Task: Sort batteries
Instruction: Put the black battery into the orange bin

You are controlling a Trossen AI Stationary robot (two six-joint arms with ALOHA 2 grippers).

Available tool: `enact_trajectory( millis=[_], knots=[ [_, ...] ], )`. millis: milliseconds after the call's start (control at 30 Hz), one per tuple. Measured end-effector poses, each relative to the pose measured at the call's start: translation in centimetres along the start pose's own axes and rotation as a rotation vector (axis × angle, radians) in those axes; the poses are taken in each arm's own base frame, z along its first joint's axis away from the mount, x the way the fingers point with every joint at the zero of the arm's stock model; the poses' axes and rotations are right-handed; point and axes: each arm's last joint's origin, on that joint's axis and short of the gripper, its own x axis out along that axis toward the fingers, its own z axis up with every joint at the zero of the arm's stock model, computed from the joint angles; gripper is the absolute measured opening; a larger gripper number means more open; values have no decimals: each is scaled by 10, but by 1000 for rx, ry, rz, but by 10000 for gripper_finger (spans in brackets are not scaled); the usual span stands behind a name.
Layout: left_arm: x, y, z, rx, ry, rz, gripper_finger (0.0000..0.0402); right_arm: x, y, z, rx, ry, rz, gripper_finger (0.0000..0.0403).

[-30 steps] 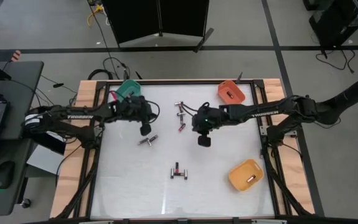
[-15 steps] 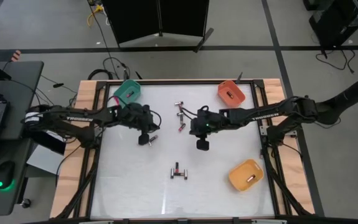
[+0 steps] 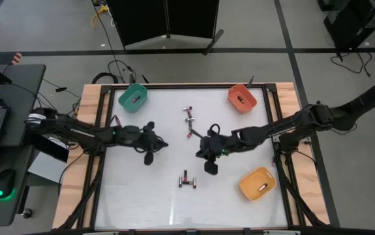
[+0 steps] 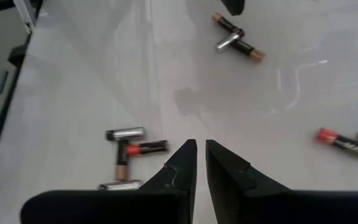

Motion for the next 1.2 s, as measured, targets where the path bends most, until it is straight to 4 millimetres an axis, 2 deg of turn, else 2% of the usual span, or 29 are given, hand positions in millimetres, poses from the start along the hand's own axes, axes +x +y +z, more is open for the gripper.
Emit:
enact_trajectory(
  millis=[133, 233, 400, 500, 667, 800, 900, 1033, 1200],
  knots=[
    [-4, -2, -10, -15, -21, 19, 10, -2, 14, -3, 42, -29, -7, 46],
    [-4, -3, -10, -31, -29, 20, 10, -3, 21, -6, 60, -45, -23, 46],
    [-4, -3, -10, -38, -30, 43, 10, -3, 20, -6, 141, -78, -93, 46],
    [-4, -1, -10, -67, -35, 94, 10, -2, 4, 0, 211, -134, -214, 46],
    [-5, 3, -14, -119, -20, 221, 10, 4, -40, 14, 383, -226, -392, 54],
    [-5, 5, -17, -150, 5, 268, 10, 26, -76, 14, 516, -221, -453, 82],
    [-5, 5, -18, -150, 13, 274, 10, 45, -96, 8, 596, -186, -461, 110],
    [-5, 5, -19, -147, 19, 275, 10, 64, -111, 13, 631, -164, -483, 140],
    [-5, 5, -20, -135, 30, 277, 10, 76, -117, 27, 613, -140, -506, 154]
  ],
)
